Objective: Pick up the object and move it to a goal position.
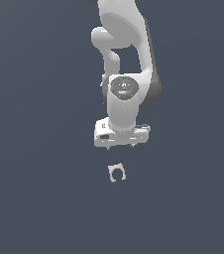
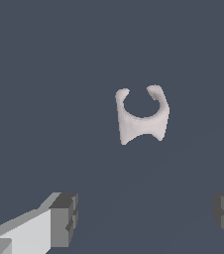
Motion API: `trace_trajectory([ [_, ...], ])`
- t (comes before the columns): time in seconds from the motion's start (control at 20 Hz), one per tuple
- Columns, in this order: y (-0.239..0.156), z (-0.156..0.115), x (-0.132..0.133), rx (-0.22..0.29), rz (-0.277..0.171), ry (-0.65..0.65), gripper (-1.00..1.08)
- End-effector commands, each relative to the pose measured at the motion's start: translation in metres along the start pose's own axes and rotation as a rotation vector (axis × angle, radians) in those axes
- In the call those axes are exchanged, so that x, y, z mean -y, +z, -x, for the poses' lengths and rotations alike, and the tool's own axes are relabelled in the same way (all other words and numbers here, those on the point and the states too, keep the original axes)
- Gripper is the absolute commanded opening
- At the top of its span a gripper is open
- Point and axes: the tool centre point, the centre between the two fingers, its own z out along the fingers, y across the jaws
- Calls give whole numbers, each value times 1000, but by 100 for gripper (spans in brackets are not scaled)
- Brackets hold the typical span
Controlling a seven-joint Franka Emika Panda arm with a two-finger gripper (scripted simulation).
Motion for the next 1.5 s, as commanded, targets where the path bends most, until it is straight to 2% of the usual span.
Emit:
trace_trajectory([
  [0.0, 10, -11, -3, -1, 3, -19, 100],
  [0.3, 38, -39, -12, -4, 13, -68, 100],
  [0.6, 58, -55, -18, -5, 20, -101, 100],
  [1.2, 72, -61, -21, -5, 23, -115, 100],
  [1.45, 94, -61, -22, -5, 23, -116, 100],
])
